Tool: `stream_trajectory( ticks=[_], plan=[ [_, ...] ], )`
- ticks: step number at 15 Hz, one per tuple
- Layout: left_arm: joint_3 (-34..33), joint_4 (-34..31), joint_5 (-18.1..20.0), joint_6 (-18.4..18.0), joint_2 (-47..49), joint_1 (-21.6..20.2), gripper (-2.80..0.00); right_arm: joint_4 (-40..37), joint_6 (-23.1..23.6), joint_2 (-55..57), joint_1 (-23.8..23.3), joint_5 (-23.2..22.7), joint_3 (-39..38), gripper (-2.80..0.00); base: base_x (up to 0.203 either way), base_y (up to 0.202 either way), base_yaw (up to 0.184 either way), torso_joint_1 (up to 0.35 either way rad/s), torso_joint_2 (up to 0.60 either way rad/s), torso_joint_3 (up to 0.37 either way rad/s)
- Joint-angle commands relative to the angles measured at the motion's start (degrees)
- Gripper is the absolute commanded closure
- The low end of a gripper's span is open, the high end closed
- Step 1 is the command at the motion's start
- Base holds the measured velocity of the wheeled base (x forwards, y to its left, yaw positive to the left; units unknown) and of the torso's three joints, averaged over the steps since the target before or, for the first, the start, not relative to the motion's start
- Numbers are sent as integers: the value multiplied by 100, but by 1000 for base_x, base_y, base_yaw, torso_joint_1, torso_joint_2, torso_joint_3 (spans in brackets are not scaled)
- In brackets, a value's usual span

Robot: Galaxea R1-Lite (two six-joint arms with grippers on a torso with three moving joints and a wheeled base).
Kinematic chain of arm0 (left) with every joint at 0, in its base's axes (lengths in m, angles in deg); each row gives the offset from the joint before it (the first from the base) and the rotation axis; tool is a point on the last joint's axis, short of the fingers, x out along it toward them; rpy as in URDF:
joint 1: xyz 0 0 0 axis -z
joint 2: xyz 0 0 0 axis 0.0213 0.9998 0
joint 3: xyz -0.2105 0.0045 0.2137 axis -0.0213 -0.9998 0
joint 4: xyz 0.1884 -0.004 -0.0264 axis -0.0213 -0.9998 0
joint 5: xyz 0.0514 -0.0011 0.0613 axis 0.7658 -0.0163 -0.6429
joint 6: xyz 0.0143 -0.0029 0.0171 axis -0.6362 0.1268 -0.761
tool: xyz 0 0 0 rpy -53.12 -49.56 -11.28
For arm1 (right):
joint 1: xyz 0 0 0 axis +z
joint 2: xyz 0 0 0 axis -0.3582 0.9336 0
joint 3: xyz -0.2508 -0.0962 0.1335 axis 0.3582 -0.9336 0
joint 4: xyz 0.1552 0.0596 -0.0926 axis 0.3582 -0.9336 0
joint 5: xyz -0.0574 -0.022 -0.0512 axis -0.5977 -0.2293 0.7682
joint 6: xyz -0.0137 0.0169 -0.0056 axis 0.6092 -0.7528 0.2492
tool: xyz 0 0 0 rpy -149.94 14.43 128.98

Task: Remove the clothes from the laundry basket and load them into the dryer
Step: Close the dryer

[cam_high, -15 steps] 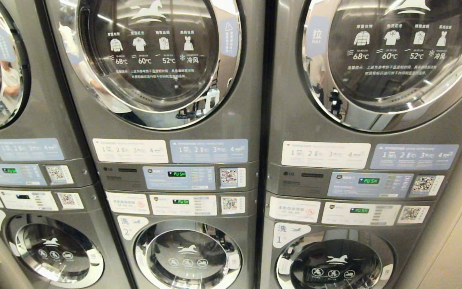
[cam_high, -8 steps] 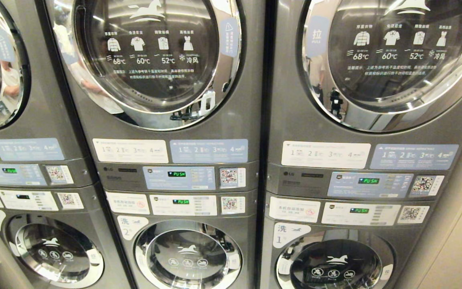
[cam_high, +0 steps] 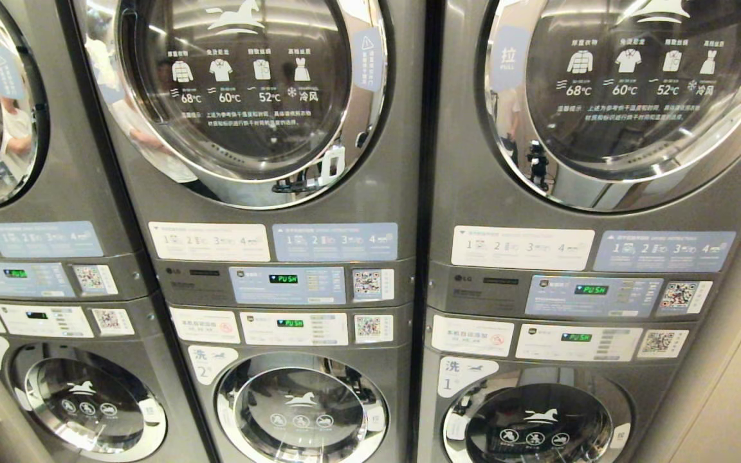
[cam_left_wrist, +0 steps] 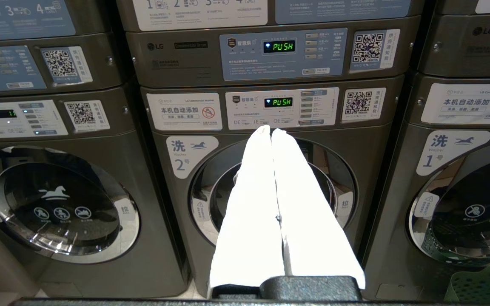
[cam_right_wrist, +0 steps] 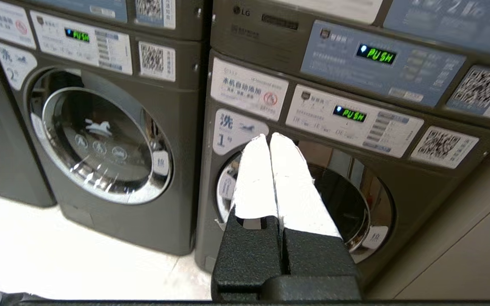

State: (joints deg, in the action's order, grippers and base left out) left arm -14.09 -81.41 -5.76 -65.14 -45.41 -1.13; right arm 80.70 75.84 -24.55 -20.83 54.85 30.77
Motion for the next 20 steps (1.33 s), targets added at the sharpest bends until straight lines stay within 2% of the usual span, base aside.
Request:
stream_trajectory(
  ticks=[1,3,6,8,11,15,20],
  plan=[
    [0,-1,5,-6,-2,-1,0,-1,9,362,4,-12,-2,0,0,0,0,0,0,0],
    [0,-1,5,-2,-8,-1,0,-1,-10,559,9,-8,-6,0,0,0,0,0,0,0],
    [0,7,-4,2,-11,-1,0,139,10,-164,4,55,-48,0,0,0,0,0,0,0],
    [0,-1,-13,28,-11,-1,0,421,-30,-180,2,471,-174,0,0,0,0,0,0,0],
    [0,-10,-4,27,-10,-1,0,52,-165,-132,2,441,-40,0,0,0,0,0,0,0],
    [0,-10,-4,37,-11,-1,0,-19,-413,-171,2,490,-16,0,0,0,0,0,0,0],
    [0,-10,-4,37,-11,-1,0,-19,-616,-171,2,635,-25,0,186,0,0,8,-4,-2]
  ],
)
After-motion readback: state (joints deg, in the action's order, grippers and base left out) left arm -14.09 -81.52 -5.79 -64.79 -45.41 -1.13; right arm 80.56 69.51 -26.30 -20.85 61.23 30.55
